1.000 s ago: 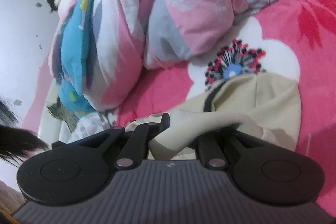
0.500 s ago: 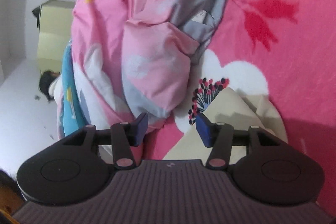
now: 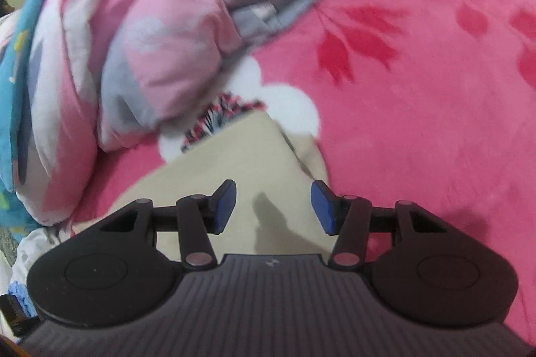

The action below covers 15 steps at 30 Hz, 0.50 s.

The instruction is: Fold clothes

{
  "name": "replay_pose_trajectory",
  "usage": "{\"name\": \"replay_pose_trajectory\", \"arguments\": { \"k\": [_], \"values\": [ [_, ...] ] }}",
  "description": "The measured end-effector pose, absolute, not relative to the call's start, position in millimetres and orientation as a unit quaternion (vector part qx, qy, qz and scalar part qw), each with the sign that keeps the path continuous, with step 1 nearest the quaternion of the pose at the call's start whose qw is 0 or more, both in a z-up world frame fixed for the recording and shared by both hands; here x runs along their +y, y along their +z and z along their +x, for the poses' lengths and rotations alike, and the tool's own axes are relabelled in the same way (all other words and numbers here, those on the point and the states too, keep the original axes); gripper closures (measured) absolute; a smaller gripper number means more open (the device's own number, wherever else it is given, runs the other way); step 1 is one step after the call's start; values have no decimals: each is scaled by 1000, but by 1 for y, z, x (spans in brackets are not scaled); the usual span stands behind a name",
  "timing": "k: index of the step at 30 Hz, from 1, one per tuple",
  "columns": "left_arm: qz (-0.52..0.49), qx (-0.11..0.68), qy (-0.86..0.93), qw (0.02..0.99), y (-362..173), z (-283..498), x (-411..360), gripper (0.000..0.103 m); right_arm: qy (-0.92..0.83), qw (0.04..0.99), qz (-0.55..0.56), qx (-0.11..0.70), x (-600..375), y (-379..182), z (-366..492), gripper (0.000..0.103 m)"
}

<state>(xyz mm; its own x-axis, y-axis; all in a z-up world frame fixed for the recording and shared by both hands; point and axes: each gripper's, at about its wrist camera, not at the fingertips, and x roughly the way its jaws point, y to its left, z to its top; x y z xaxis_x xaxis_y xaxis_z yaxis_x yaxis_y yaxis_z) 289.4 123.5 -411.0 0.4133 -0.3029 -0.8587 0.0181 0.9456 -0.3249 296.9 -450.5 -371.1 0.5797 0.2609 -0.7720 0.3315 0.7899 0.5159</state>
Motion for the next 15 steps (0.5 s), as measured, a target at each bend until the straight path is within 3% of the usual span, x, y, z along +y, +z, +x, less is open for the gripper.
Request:
{"name": "replay_pose_trajectory", "arguments": {
  "k": [2, 4, 5, 6, 9, 15],
  "values": [
    [-148, 540, -95, 823, -415, 284, 125, 60, -1, 811, 327, 485, -451, -380, 300, 51],
    [-161, 540, -95, 820, -416, 278, 126, 93, 14, 809, 310, 499, -448, -385, 301, 59],
    [-165, 536, -90, 823, -416, 275, 125, 94, 20, 811, 298, 504, -445, -386, 302, 85],
    [-170, 532, -84, 825, -415, 272, 125, 97, 22, 814, 283, 507, -443, -385, 304, 92],
    [-179, 532, -62, 825, -411, 265, 125, 98, 41, 829, 278, 484, -442, -376, 301, 100],
    [-146, 540, -19, 829, -417, 255, 119, 94, 83, 836, 265, 473, -446, -374, 305, 100]
  ]
}}
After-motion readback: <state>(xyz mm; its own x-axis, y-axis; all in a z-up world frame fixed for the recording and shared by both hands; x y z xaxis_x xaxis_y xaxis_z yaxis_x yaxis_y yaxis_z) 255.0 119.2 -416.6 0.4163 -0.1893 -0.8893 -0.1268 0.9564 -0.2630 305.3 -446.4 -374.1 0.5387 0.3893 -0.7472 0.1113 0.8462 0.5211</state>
